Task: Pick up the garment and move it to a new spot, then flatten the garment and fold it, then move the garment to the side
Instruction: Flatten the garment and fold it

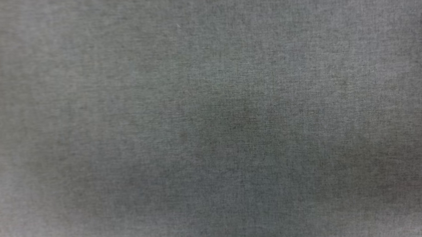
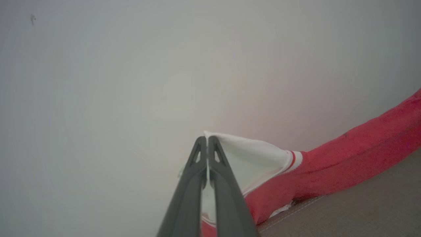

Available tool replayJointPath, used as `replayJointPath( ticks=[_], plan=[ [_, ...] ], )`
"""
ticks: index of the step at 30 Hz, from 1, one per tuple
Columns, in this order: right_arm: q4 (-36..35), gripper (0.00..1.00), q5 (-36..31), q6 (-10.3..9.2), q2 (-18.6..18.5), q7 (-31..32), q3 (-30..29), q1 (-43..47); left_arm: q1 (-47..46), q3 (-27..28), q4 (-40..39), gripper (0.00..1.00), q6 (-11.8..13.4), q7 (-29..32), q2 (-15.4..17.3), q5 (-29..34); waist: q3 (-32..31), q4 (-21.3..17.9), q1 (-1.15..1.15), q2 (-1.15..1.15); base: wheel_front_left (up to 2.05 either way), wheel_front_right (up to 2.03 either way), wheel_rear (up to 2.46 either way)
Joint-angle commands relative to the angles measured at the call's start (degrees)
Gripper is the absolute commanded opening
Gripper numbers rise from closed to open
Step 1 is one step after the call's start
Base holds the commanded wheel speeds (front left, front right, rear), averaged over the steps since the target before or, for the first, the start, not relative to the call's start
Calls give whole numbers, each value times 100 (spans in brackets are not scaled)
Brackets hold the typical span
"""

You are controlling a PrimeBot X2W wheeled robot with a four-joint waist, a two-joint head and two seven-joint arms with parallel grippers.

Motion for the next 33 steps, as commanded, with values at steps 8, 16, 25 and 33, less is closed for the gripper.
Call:
replayJointPath(
  ticks=[8,16,25,33],
  plan=[
    [245,0,1047,-11,103,324,751,791,1080,-1064,-359,0,-40,1035,231,-1193,-838,19,0,0,0,0,0],
    [-718,0,2600,-11,-331,1255,1828,2148,2247,-1959,-1399,0,-42,2005,1064,-2239,-1696,-79,0,0,0,0,0],
    [-2282,0,4061,-11,-1497,2277,2382,3877,3776,-2403,-2845,0,381,2600,1927,-2865,-2526,-189,0,0,0,0,0],
    [-3218,0,4732,-11,-2106,3236,2156,5311,5321,-2611,-5086,0,1660,2779,2936,-3397,-2965,-251,0,0,0,0,0]
  ],
)
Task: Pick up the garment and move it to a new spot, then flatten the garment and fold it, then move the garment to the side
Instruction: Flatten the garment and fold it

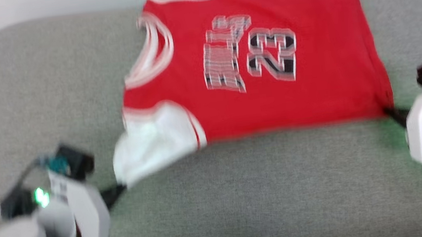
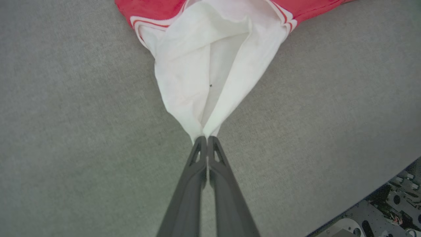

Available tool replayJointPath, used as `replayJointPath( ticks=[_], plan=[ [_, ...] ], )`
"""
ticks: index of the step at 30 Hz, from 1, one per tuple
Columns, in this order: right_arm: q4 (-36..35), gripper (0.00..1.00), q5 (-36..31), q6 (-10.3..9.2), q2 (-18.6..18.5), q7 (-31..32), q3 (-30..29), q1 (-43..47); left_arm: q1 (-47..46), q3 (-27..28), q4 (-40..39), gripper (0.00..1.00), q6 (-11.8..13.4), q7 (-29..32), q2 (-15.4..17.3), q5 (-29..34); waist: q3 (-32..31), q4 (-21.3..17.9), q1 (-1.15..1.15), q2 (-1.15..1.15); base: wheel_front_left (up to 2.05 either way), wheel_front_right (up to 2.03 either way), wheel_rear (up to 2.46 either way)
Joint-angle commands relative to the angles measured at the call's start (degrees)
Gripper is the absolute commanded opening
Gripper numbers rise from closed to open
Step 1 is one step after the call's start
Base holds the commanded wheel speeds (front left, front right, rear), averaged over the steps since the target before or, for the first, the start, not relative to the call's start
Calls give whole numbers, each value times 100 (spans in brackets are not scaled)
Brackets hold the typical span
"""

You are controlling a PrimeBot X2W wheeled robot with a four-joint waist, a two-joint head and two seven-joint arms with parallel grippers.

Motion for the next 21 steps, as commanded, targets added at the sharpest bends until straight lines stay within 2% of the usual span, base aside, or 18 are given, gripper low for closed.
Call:
replayJointPath(
  ticks=[1,6,11,18,21],
  plan=[
    [-220,0,104,-11,-176,221,-67,398,391,-47,-467,0,337,2,254,-106,-312,-80,0,0,0,0,0],
    [-930,0,343,-11,-486,713,-224,1236,1231,-133,-1589,0,1090,-14,673,-383,-424,-104,0,0,0,0,0],
    [-1432,0,464,-11,-804,1113,-557,1961,1918,-176,-2314,0,1622,-70,844,-613,-468,-110,0,0,0,0,0],
    [-1813,0,420,-11,-1002,1443,-1009,2615,2474,-197,-2757,0,1950,-61,861,-805,-464,-112,0,0,0,0,0],
    [-1919,0,300,-12,-888,1449,-1366,2773,2480,-166,-2875,0,2008,-88,860,-767,-446,-131,0,0,0,0,0]
  ],
)
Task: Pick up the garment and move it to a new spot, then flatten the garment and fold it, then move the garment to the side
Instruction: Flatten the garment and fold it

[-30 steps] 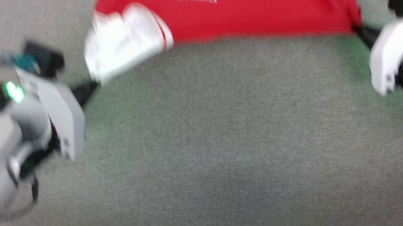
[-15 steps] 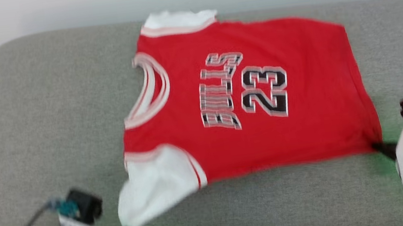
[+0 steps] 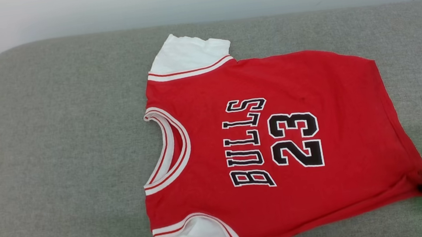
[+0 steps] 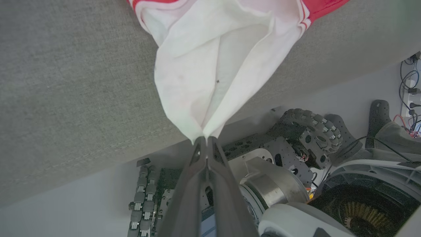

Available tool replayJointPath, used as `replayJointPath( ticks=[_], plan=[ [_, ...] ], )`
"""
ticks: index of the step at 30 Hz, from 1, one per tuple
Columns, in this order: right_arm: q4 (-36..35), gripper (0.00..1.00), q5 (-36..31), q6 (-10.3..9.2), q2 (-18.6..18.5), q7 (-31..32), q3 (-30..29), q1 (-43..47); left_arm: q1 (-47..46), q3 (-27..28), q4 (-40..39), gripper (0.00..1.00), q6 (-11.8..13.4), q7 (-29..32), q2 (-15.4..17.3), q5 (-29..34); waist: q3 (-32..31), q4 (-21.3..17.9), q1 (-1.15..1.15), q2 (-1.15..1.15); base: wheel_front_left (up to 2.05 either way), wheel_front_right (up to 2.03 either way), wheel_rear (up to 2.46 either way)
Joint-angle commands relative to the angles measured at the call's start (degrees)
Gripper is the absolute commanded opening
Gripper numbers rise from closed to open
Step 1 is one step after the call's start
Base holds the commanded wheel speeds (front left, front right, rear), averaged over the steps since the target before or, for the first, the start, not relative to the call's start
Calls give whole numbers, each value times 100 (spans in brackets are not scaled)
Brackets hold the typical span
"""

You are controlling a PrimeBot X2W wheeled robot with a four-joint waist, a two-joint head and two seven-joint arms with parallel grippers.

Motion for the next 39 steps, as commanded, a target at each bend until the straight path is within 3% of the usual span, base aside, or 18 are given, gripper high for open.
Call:
replayJointPath(
  ticks=[1,8,13,19,28,33,39],
  plan=[
    [-28,0,-125,-12,45,23,-175,85,-60,51,-20,0,61,-3,89,84,15,-16,0,0,0,0,0],
    [-409,0,-646,-12,502,207,-1026,-119,-964,491,-239,0,-1,281,549,686,106,-109,0,0,0,0,0],
    [-656,0,-1149,-12,894,429,-1443,-512,-1867,861,126,0,-526,645,553,1169,274,-201,0,0,0,0,0],
    [-546,0,-1650,-12,1297,654,-1460,-1221,-2834,1089,1250,0,-1443,1058,-108,1433,534,-328,0,0,0,0,0],
    [452,0,-2016,-12,1749,359,-1018,-2171,-3691,980,3640,0,-2626,1278,-1382,1585,867,-442,0,0,0,0,0],
    [998,0,-1963,-11,1879,154,-674,-2482,-3780,825,4722,0,-3002,1445,-1957,1448,965,-447,0,0,0,0,0],
    [1446,0,-1815,-11,1929,48,-334,-2762,-3749,686,5649,0,-3186,1704,-2441,1245,993,-432,0,0,0,0,0]
  ],
)
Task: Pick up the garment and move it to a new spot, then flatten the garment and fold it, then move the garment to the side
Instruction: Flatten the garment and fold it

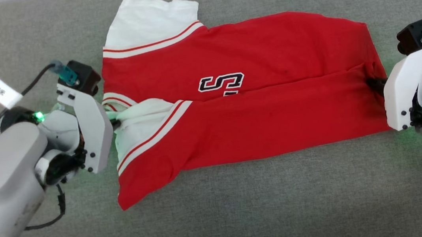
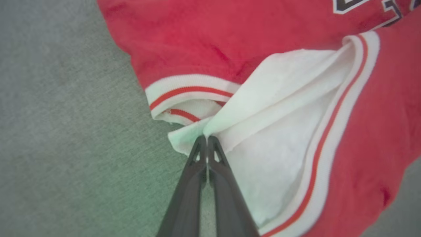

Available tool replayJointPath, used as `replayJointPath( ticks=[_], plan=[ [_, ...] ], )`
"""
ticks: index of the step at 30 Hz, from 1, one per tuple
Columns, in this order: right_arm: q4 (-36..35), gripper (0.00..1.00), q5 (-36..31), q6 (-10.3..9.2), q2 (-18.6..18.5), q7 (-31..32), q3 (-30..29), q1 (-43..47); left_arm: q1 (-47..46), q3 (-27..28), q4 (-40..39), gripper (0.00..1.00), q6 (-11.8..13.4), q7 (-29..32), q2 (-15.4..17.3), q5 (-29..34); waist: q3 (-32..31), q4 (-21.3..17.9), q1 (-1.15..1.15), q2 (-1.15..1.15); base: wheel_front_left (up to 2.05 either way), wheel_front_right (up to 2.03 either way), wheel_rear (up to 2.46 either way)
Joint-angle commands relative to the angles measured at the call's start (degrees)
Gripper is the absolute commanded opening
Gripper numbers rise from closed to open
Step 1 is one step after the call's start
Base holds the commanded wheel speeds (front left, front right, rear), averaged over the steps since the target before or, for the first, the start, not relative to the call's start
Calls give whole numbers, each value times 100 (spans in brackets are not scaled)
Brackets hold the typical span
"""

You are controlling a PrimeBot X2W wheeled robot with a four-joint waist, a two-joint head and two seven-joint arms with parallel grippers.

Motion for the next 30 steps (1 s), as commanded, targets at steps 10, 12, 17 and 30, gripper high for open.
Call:
replayJointPath(
  ticks=[10,12,17,30],
  plan=[
    [446,100,350,-9,-52,-294,427,-320,-174,91,563,100,-76,14,-231,-151,-232,56,0,0,0,0,0],
    [447,100,365,-9,-75,-378,464,-326,-215,103,490,100,-45,-19,-177,-124,-313,81,0,0,0,0,0],
    [318,100,459,-9,-143,-727,388,-205,-65,161,105,100,183,106,-42,-275,-537,144,0,0,0,0,0],
    [-696,100,8,-9,-69,-2161,-538,590,650,193,-1735,100,1397,914,570,-1009,-822,136,0,0,0,0,0]
  ],
)
